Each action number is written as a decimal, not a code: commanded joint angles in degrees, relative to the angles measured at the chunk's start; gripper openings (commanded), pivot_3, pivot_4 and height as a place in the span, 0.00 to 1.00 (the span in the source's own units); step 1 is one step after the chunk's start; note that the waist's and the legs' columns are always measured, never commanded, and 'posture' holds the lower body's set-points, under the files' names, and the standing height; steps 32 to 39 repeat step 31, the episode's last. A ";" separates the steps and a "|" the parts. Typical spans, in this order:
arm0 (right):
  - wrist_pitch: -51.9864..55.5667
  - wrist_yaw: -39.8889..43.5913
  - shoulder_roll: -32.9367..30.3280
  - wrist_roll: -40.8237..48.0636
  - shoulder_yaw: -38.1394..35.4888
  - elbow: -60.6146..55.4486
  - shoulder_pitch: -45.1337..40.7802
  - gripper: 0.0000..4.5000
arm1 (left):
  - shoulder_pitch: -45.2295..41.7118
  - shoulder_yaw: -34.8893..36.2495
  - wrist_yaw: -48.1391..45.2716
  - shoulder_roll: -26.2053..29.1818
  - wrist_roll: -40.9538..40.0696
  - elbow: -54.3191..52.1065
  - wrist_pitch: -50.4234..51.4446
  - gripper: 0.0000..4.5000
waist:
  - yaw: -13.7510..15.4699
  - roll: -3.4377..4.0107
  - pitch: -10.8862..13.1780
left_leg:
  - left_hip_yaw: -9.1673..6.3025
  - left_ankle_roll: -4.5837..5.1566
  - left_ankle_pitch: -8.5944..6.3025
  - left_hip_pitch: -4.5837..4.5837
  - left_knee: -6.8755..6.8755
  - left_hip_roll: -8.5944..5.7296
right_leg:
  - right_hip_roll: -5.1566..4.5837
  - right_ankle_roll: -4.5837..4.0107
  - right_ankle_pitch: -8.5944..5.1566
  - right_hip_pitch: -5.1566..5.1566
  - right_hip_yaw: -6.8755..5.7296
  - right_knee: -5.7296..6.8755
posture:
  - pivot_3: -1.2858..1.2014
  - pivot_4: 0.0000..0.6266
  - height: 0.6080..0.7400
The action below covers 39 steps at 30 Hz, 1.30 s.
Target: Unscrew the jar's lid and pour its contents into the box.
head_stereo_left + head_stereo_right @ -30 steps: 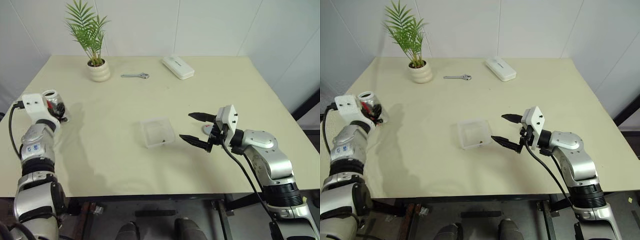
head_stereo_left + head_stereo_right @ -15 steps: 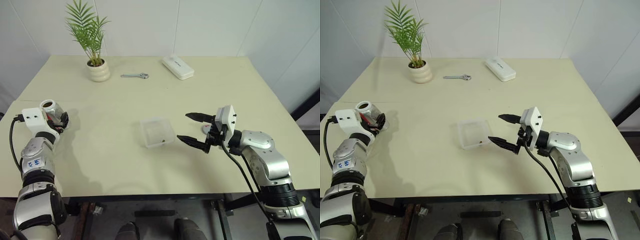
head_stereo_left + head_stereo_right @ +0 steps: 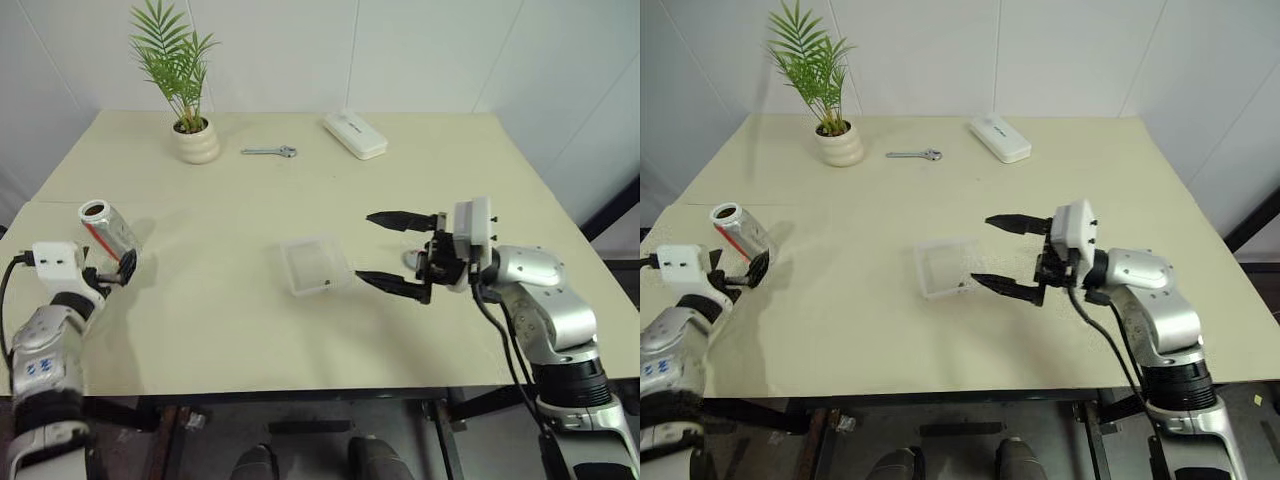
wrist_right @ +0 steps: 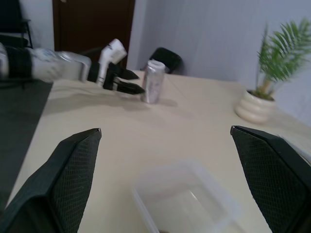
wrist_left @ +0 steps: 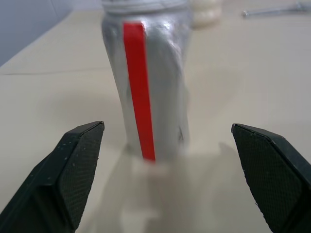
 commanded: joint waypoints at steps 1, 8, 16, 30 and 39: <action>-0.96 0.73 -1.94 1.10 -3.10 0.94 -0.94 1.00 | 6.77 5.04 -1.93 2.67 -4.94 -13.68 8.56 0.99 | -0.03 0.00 0.00 | 0.00 0.00 0.00 0.04 -0.05 0.01 | 0.00 -0.04 -0.02 0.00 0.00 0.00 | 0.52 0.24 1.00; -1.62 3.95 -7.66 -2.71 -3.27 7.45 -0.57 1.00 | 20.22 5.75 -14.18 8.98 -3.67 -28.01 6.48 0.99 | 0.13 -0.01 0.00 | 0.10 -0.03 -0.02 0.14 -0.25 0.00 | -0.12 -0.39 -0.10 0.02 -0.03 -0.26 | 0.52 0.24 1.00; -15.82 14.08 -14.12 -10.37 -1.36 24.74 -3.43 1.00 | 10.31 -2.79 -29.90 15.27 -3.41 -24.48 -2.75 0.99 | -0.43 0.00 -0.01 | 0.17 0.16 0.00 0.05 -0.28 -0.09 | -0.30 -1.26 -0.20 0.22 -0.19 -0.86 | 0.52 0.24 1.00; -11.04 12.88 -16.75 -7.25 -4.88 17.64 0.11 1.00 | -3.63 -11.87 -44.27 17.66 -3.57 -16.43 -2.61 0.99 | -1.49 0.09 0.05 | 0.30 0.07 -0.08 0.02 -0.26 0.15 | 0.06 -0.23 0.10 -0.08 0.00 -0.46 | 0.52 0.24 1.00; -11.04 12.65 -16.57 -7.26 -5.00 17.83 0.18 1.00 | -2.43 -11.27 -44.16 17.62 -4.20 -18.10 -1.48 0.99 | -1.49 0.09 0.05 | 0.29 0.07 -0.08 0.02 -0.26 0.16 | 0.06 -0.23 0.10 -0.09 0.00 -0.45 | 0.52 0.24 1.00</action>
